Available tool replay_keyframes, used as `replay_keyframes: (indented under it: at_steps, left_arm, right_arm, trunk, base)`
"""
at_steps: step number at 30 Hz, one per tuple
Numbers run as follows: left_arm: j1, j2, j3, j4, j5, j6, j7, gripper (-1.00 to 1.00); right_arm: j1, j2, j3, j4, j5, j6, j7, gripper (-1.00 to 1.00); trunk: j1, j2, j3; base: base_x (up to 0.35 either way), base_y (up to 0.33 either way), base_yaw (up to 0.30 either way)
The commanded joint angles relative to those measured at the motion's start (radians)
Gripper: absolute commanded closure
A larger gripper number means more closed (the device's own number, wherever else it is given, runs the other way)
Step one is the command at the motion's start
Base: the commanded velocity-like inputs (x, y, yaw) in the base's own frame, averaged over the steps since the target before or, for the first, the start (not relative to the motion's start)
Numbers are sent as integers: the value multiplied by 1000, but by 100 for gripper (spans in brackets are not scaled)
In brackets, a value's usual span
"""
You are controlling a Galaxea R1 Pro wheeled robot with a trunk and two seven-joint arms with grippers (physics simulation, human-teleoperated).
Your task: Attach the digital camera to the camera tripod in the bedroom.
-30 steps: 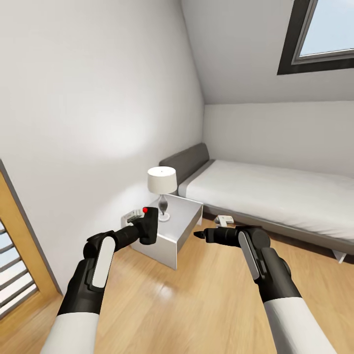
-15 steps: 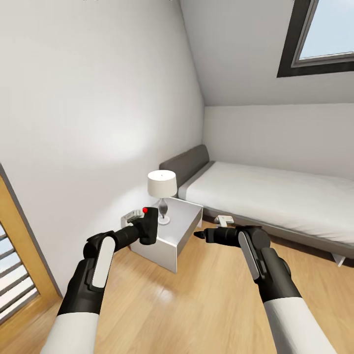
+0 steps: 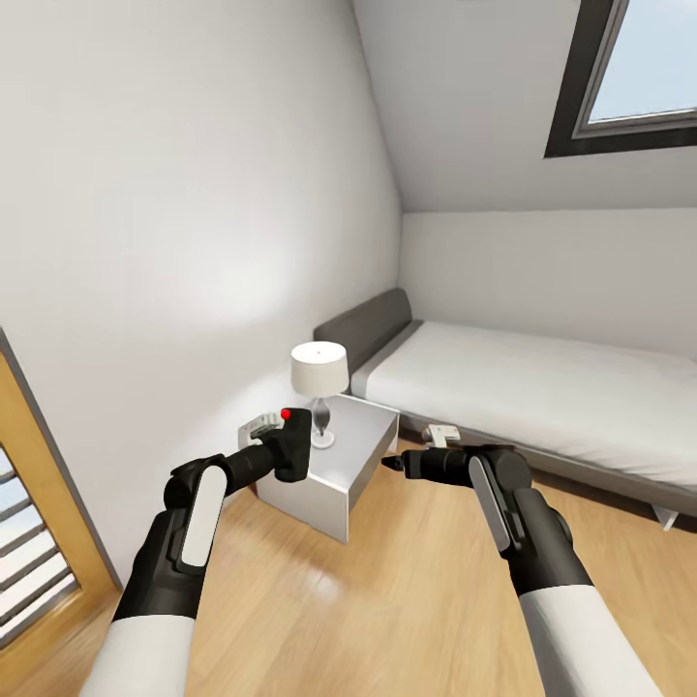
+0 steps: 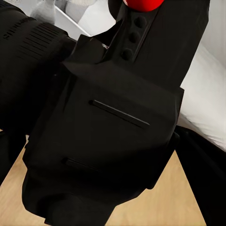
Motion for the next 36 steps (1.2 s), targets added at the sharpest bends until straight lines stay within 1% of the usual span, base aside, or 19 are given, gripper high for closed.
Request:
replay_keyframes:
  at_steps: [1,36]
  left_arm:
    - [-1,-1,3,-1,3,6,-2,100]
    - [-1,-1,3,-1,3,6,-2,100]
  right_arm:
    - [-1,0,0,-1,-9,5,-5,-100]
    - [-1,2,3,4,-9,5,-6,-100]
  trunk:
    - [-4,7,2]
    - [-138,252,112]
  base:
    - [0,0,0]
    - [0,0,0]
